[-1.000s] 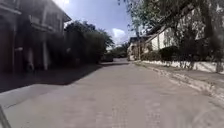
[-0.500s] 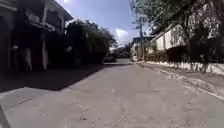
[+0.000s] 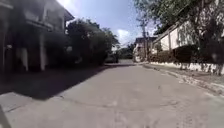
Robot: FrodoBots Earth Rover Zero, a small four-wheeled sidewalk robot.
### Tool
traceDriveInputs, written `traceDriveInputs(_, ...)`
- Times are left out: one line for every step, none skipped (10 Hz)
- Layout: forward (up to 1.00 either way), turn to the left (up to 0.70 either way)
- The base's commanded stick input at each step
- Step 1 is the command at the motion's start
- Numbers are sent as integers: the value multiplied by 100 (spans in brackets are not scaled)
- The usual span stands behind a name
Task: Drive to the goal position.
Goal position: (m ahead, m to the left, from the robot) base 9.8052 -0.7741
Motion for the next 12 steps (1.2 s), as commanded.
traceDriveInputs(100,-29)
traceDriveInputs(100,4)
traceDriveInputs(100,8)
traceDriveInputs(100,8)
traceDriveInputs(100,8)
traceDriveInputs(100,8)
traceDriveInputs(100,8)
traceDriveInputs(100,8)
traceDriveInputs(100,8)
traceDriveInputs(100,8)
traceDriveInputs(100,8)
traceDriveInputs(100,4)
